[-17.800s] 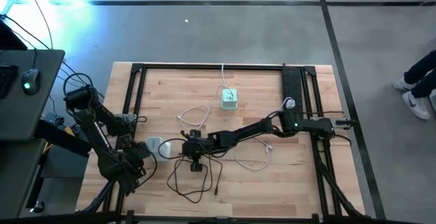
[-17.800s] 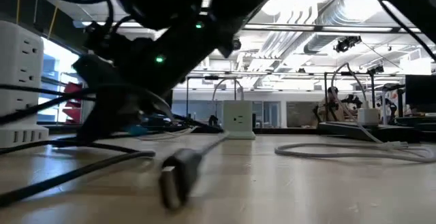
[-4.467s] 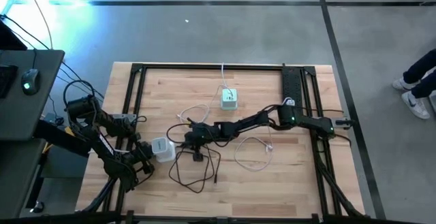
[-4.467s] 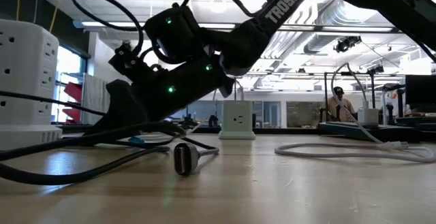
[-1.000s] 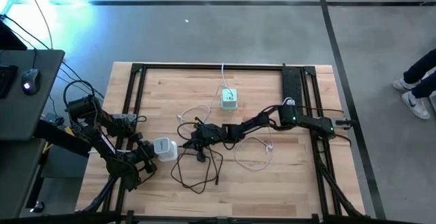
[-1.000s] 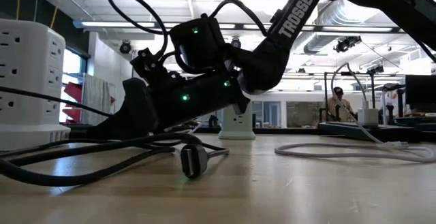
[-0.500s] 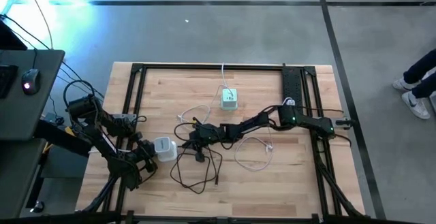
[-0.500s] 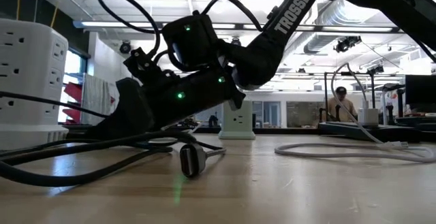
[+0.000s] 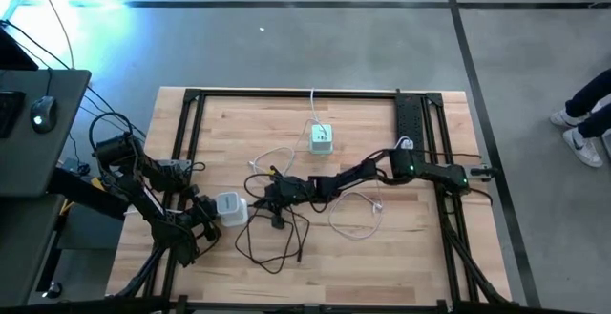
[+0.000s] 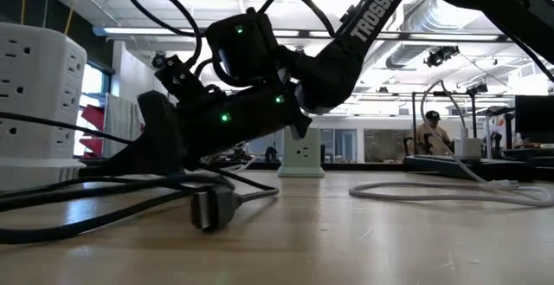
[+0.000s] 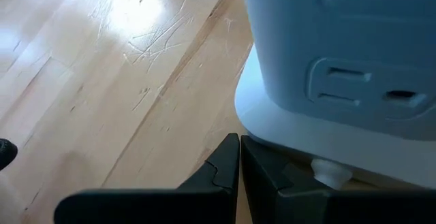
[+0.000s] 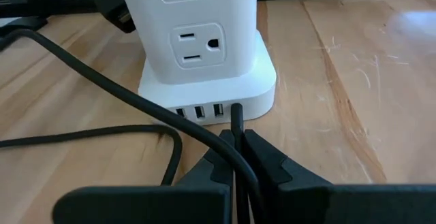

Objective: Insert USB
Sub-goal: Insert the black USB cable into the left white outlet extension, then return to Home Position

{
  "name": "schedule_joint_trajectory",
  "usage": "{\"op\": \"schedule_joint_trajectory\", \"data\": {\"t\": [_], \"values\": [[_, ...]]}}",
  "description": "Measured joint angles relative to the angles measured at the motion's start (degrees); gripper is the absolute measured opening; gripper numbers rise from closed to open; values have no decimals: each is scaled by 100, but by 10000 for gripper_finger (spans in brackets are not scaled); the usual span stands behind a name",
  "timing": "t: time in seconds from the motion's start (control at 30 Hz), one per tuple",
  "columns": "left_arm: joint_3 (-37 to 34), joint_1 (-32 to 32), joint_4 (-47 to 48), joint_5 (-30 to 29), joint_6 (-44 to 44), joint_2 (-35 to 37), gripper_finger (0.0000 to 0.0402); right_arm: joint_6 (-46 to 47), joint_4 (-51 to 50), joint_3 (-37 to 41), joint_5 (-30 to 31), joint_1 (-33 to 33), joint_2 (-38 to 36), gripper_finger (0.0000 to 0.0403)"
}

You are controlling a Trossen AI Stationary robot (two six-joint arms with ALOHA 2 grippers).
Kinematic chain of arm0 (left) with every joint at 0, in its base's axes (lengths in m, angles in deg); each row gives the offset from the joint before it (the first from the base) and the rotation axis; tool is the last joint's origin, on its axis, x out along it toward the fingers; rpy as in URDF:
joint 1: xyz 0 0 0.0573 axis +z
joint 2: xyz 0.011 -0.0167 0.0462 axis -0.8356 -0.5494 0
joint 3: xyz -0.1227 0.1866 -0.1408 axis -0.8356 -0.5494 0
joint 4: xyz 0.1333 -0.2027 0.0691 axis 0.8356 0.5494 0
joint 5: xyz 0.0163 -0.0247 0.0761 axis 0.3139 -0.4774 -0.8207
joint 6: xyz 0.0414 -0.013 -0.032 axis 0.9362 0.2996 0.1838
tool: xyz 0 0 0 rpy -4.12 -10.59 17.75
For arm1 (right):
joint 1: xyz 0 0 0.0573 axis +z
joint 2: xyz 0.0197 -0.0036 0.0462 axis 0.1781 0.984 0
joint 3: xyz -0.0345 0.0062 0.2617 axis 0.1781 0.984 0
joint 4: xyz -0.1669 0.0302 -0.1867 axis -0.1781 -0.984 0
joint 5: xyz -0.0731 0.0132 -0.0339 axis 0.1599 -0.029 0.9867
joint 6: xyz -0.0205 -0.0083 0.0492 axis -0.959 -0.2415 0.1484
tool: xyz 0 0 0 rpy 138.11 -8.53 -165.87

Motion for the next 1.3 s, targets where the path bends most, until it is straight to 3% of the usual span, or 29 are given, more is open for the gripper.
{"op": "schedule_joint_trajectory", "data": {"t": [0.47, 0.83, 1.07, 1.3], "values": [[13, -9, -111, -470, -441, -672, 0, -1, 31, 0, -42, 52, 35, 0], [126, -9, 144, -228, -838, -689, 0, 103, -19, 0, 70, 63, 37, 9], [426, -312, 748, 419, -1513, -386, 0, 241, -37, -78, -229, -61, -13, 104], [723, -781, 1403, 912, -1639, 37, 0, -44, -895, -51, -653, -235, -508, 204]]}}
